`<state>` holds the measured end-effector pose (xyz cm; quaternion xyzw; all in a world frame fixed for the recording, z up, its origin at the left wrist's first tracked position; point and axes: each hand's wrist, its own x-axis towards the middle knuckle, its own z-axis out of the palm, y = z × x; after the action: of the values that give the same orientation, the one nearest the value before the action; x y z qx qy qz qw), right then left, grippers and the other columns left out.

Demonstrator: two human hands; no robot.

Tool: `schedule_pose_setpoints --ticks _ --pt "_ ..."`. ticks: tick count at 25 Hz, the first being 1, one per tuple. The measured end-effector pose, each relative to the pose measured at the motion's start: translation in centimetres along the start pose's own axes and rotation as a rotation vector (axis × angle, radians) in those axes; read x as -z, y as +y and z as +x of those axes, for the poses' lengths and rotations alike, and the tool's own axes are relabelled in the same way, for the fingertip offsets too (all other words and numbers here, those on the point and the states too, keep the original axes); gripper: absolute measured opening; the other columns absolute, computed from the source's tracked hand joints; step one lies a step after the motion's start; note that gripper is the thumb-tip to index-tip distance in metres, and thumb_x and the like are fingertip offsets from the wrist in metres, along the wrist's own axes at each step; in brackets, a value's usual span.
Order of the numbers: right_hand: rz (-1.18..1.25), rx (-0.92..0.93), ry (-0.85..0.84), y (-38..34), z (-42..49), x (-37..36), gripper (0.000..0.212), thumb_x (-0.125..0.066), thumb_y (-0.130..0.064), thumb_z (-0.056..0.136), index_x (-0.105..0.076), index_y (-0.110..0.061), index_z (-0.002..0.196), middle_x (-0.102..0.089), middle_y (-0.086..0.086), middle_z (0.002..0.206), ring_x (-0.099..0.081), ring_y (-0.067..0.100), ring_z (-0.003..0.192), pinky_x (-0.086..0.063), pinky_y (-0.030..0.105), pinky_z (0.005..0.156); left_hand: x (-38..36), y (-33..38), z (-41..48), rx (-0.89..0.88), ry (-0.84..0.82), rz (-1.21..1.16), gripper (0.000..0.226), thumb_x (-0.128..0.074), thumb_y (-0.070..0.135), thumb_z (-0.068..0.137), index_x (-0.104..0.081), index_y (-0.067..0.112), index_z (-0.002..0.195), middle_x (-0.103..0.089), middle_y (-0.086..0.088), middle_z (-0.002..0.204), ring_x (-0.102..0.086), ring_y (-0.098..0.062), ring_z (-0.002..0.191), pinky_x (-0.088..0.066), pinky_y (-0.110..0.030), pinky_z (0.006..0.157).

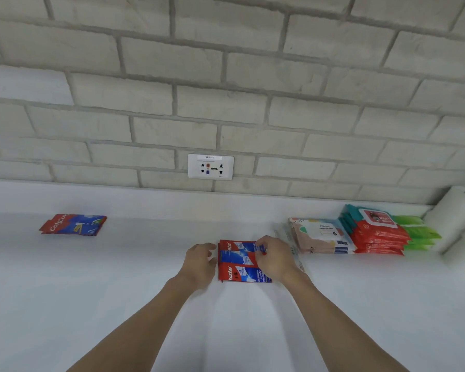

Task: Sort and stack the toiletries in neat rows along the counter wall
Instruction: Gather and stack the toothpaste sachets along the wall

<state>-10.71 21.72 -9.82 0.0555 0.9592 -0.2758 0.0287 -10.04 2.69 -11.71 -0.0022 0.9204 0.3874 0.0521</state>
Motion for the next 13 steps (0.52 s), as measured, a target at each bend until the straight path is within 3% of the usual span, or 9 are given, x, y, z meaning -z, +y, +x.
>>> schedule_pose_setpoints --ticks 5,13 --pt "-0.058 0.014 -0.061 0.4 1.6 0.1 0.038 -0.060 -0.030 0.094 -0.055 -0.016 0.130 -0.061 0.003 0.130 -0.064 0.018 0.108 -0.053 0.023 0.080 -0.8 1.3 1.9 0.001 -0.021 0.020 0.039 -0.049 0.014 0.099 -0.049 0.008 0.137 -0.053 -0.011 0.135 -0.056 -0.022 0.118 -0.049 -0.025 0.089" --pt "-0.129 0.018 -0.119 0.9 2.5 0.1 0.046 -0.068 -0.027 0.090 -0.056 -0.013 0.133 -0.058 0.006 0.135 -0.062 0.019 0.114 -0.055 0.030 0.092 -1.4 2.0 3.4 0.001 -0.098 0.258 0.034 -0.050 0.024 0.098 -0.055 0.015 0.131 -0.056 -0.005 0.132 -0.057 -0.019 0.117 -0.046 -0.026 0.098"
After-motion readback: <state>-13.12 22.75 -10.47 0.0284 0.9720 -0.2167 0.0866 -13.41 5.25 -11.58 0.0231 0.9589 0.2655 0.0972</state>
